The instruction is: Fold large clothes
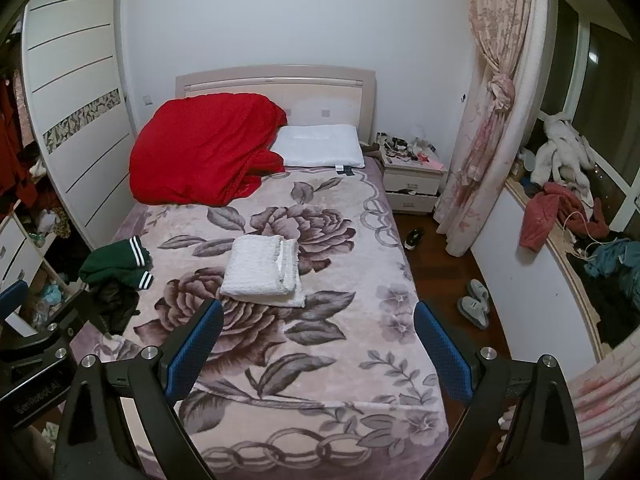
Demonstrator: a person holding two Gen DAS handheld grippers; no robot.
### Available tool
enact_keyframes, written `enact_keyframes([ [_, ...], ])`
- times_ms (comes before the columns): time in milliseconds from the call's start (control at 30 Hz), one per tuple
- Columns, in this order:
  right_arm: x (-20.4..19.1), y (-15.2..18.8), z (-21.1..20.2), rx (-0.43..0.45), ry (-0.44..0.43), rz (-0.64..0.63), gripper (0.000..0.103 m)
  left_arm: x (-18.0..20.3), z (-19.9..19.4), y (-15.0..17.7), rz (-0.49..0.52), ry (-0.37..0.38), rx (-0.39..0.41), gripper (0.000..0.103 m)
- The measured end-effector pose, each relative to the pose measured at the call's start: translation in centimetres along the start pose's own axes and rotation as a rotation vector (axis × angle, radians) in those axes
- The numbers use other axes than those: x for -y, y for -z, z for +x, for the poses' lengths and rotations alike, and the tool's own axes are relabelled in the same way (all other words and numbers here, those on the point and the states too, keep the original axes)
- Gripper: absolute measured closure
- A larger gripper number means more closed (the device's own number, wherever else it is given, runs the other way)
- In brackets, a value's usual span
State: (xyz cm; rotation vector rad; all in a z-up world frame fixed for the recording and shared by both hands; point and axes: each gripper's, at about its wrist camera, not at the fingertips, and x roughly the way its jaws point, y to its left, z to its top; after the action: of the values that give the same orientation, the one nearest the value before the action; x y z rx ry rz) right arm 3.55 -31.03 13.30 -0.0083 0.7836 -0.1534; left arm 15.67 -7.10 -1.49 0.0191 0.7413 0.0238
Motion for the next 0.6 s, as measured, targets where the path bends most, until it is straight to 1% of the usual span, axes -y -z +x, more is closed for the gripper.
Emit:
enact_keyframes([
  [400,0.31,-0.43,0.35,-0.004,-0.004,-0.001,0.005,0.08,-0.01,0.00,0.002,-0.004,0.001,0.000],
  [600,0.64,0.33,-0.15,-0.006,-0.007,-0.001,0.005,-0.03,-0.14,-0.15,0.006,-0.006,0.009,0.000],
])
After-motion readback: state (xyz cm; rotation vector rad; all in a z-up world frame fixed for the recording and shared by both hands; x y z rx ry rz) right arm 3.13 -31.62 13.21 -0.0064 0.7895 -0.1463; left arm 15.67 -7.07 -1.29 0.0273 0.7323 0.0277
